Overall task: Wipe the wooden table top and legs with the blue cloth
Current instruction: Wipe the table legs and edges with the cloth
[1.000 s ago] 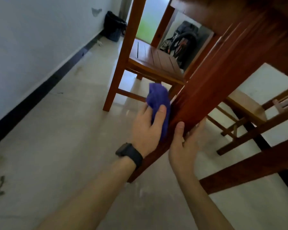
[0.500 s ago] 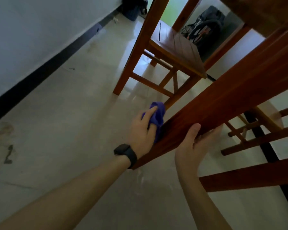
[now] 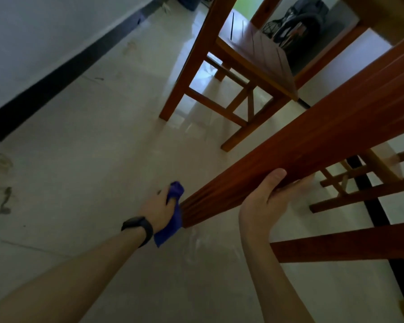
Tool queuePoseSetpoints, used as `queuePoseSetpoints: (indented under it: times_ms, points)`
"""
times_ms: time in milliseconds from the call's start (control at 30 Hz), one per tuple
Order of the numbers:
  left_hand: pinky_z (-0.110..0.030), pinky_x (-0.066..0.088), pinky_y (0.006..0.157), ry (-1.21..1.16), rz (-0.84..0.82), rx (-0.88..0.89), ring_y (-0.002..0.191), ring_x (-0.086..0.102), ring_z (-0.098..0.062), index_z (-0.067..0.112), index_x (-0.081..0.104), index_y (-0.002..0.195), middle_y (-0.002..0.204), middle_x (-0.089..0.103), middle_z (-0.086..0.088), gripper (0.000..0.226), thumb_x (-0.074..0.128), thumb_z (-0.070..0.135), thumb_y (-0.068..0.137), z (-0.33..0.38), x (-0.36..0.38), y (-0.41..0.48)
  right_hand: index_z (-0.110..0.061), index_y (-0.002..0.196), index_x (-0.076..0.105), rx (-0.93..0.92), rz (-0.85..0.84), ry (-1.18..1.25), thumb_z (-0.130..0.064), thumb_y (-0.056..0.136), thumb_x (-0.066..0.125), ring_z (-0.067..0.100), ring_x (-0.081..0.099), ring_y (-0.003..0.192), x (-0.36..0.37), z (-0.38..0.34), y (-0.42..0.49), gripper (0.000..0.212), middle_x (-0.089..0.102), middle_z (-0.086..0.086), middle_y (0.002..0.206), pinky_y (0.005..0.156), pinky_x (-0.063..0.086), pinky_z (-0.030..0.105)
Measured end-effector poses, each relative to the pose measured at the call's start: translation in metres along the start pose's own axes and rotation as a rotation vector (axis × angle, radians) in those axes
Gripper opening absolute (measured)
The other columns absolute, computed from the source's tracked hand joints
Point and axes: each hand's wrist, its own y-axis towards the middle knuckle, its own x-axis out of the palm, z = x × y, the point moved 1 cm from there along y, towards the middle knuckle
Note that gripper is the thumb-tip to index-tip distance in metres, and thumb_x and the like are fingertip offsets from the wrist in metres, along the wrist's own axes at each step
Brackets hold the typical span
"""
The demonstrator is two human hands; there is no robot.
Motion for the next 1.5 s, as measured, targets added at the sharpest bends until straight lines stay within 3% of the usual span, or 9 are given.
queuePoseSetpoints:
  times_ms: [133,300,467,567,767,900,1133,1333,1500]
  points:
    - [-0.029,0.039,0.065,-0.373,0.216,0.156,0.076,0.058,-0.013,0.031,0.054,0.107,0.096,0.057,0.005,0.053,0.028,0.073,0.09,0.058,-0.016,0.007,-0.036,0.15,0.007,0.032,-0.009,-0.008,-0.034,0.106,0.038,-0.016,0.048,0.118,0.005,0.006,-0.014,0.054,0.036,-0.037,0.135,0.093,0.044,0.011]
    - [-0.027,0.046,0.089,-0.519,0.166,0.229,0.106,0.053,-0.006,0.042,0.042,0.139,0.139,0.041,0.012,0.056,0.024,0.07,0.093,0.075,0.044,-0.007,-0.053,0.142,0.008,0.102,-0.041,-0.039,-0.038,0.103,0.043,-0.013,0.053,0.112,0.01,0.018,-0.035,0.054,0.034,-0.054,0.124,0.087,0.048,0.014]
    - [-0.036,0.05,0.077,-0.014,-0.086,0.022,0.087,0.059,-0.022,0.027,0.044,0.131,0.124,0.054,-0.004,0.034,0.033,0.042,0.103,-0.026,0.069,0.001,-0.035,0.151,0.012,0.129,-0.034,-0.052,-0.044,0.103,0.039,-0.011,0.056,0.108,0.012,0.035,-0.041,0.055,0.045,-0.028,0.131,0.085,0.052,0.014]
    - [-0.036,0.048,0.072,0.155,-0.335,-0.172,0.08,0.06,-0.023,0.027,0.05,0.092,0.092,0.061,-0.007,0.014,0.04,0.034,0.1,-0.073,0.062,-0.008,-0.024,0.152,0.014,0.174,-0.04,-0.072,-0.047,0.102,0.037,-0.012,0.059,0.097,0.015,0.042,-0.046,0.059,0.051,-0.028,0.121,0.077,0.052,0.012]
    - [-0.033,0.046,0.068,-0.278,0.126,-0.299,0.079,0.059,-0.022,0.027,0.053,0.117,0.096,0.061,-0.002,0.028,0.039,0.045,0.101,-0.034,0.032,0.035,-0.025,0.152,0.017,0.253,-0.02,-0.097,-0.049,0.102,0.038,-0.002,0.061,0.106,0.015,0.043,-0.046,0.059,0.052,-0.017,0.128,0.084,0.053,0.017]
    - [-0.028,0.039,0.055,-0.299,-0.084,-0.313,0.067,0.055,-0.017,0.019,0.057,0.106,0.091,0.062,-0.006,0.036,0.034,0.047,0.103,-0.005,0.06,0.039,-0.031,0.151,0.019,0.327,-0.046,-0.107,-0.056,0.097,0.036,-0.013,0.058,0.098,0.014,0.036,-0.048,0.062,0.05,-0.029,0.121,0.079,0.048,0.007]
    - [-0.031,0.04,0.083,0.318,-0.688,-0.252,0.102,0.055,-0.025,0.022,0.053,0.132,0.131,0.058,-0.007,0.04,0.043,0.045,0.101,-0.053,0.048,-0.008,-0.037,0.144,0.027,0.393,-0.24,-0.13,-0.054,0.098,0.041,-0.028,0.053,0.087,-0.005,0.033,-0.049,0.052,0.048,-0.04,0.112,0.07,0.04,-0.004]
    - [-0.043,0.049,0.095,-0.241,-0.572,-0.406,0.101,0.063,-0.029,0.016,0.052,0.133,0.117,0.065,-0.011,0.045,0.044,0.046,0.101,-0.012,0.022,-0.01,-0.034,0.15,0.028,0.809,-0.808,-0.272,-0.06,0.093,0.05,-0.003,0.052,0.118,-0.035,0.061,-0.118,0.067,0.041,-0.013,0.15,0.088,0.039,0.014]
    - [-0.04,0.055,0.084,-0.478,-0.666,-0.556,0.101,0.065,-0.029,0.011,0.058,0.126,0.113,0.069,-0.012,0.045,0.05,0.046,0.099,0.023,0.005,-0.038,-0.039,0.154,0.02,0.811,-0.803,0.111,-0.045,0.089,0.067,0.005,0.05,0.128,-0.011,0.052,-0.157,0.081,0.041,-0.012,0.15,0.101,0.051,0.034]
